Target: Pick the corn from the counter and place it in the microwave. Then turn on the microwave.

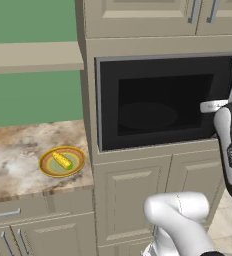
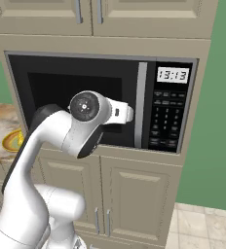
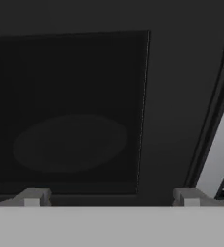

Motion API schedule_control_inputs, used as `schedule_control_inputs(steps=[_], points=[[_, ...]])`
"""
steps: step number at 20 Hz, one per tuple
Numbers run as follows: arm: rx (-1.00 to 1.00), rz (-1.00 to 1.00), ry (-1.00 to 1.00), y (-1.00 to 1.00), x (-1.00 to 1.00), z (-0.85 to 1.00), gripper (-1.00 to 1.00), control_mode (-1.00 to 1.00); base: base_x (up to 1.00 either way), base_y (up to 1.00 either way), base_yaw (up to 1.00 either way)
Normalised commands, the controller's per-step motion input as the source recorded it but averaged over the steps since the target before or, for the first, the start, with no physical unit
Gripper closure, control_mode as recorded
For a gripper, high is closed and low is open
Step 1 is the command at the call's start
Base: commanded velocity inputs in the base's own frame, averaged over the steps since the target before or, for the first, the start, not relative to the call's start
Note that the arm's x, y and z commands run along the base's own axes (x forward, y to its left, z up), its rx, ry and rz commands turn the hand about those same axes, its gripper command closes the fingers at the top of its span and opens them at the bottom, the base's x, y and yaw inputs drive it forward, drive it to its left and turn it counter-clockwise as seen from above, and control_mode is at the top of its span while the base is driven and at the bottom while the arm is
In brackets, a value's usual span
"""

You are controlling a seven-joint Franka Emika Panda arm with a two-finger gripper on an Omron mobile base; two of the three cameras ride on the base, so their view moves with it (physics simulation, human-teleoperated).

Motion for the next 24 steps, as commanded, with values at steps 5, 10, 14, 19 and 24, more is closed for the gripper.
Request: schedule_control_inputs(steps=[5, 10, 14, 19, 24], points=[[0.00, 0.00, -0.13, -0.12, -0.17, 0.00, -1.00, -1.00, 0.00, 0.00, 0.00], [0.00, 0.00, -0.11, -0.11, -0.16, 0.00, -1.00, -1.00, 0.00, 0.00, 0.00], [0.00, -0.01, -0.10, -0.12, -0.11, 0.00, -1.00, -1.00, 0.00, 0.00, 0.00], [0.00, -0.03, -0.12, -0.15, -0.04, 0.00, -1.00, -1.00, 0.00, 0.00, 0.00], [0.00, -0.05, -0.13, -0.18, 0.00, 0.00, -1.00, -1.00, 0.00, 0.00, 0.00]])
